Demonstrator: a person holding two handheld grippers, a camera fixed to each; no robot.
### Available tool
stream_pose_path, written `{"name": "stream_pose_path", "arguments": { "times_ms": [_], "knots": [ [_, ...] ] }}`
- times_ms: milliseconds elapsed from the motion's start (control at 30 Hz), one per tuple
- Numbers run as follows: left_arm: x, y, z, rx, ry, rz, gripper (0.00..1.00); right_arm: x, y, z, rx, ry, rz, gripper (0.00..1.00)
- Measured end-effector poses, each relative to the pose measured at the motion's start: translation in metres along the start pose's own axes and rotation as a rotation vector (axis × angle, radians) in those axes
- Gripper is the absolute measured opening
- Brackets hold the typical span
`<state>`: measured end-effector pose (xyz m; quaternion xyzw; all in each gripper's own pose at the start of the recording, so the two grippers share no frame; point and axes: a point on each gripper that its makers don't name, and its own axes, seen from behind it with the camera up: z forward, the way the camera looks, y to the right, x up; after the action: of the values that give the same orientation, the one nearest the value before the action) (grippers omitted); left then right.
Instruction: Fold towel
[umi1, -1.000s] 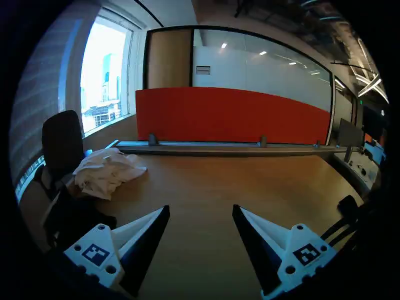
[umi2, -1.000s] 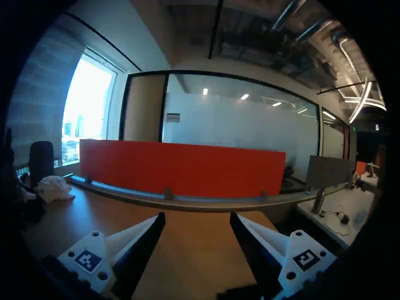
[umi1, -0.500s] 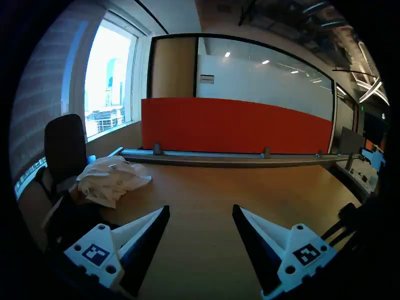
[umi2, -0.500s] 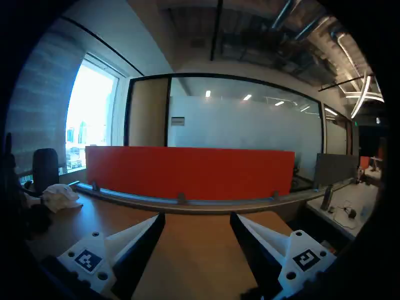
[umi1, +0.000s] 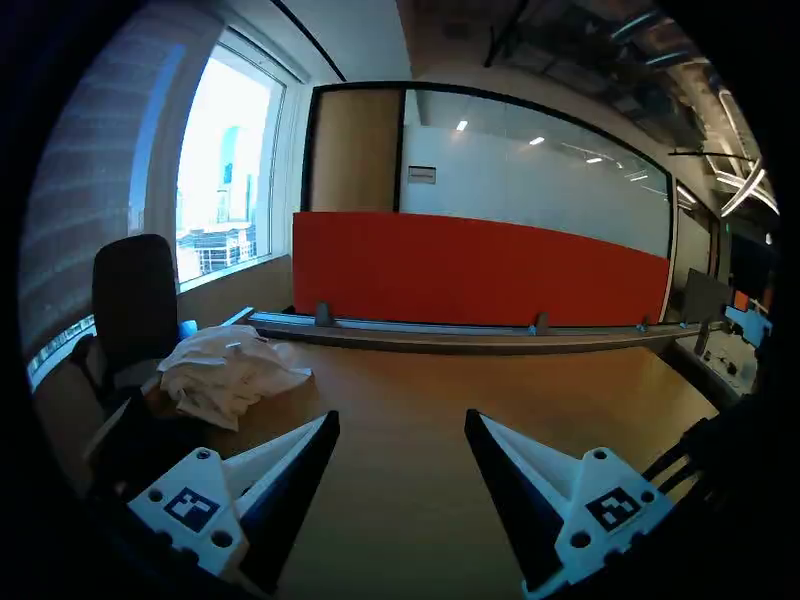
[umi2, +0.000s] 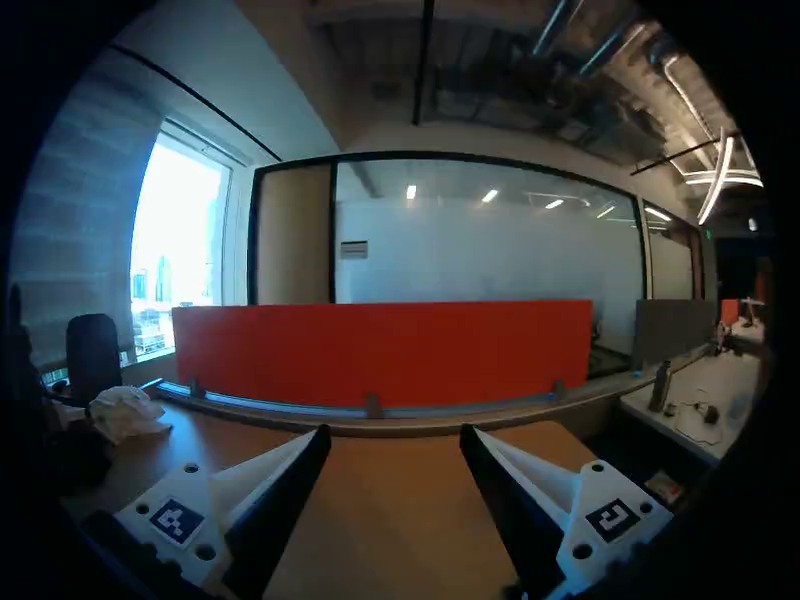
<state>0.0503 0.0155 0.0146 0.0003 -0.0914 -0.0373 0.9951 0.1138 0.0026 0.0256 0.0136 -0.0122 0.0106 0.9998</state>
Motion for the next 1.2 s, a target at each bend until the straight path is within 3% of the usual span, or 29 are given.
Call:
{"name": "stream_pose_path", "arguments": {
  "times_ms": [600, 867, 1200],
  "knots": [
    [0.002, 0.002, -0.001, -0.023, 0.086, -0.033, 0.93, 0.001, -0.019, -0.009, 0.01, -0.029, -0.002, 1.0],
    [-0.021, -0.003, 0.002, -0.009, 0.107, 0.0, 0.93, -0.003, -0.025, -0.015, 0.007, -0.039, -0.012, 1.0],
    [-0.052, -0.004, 0.01, 0.001, 0.144, 0.001, 0.93, -0.012, -0.019, -0.015, -0.009, -0.047, -0.014, 1.0]
  ]
}}
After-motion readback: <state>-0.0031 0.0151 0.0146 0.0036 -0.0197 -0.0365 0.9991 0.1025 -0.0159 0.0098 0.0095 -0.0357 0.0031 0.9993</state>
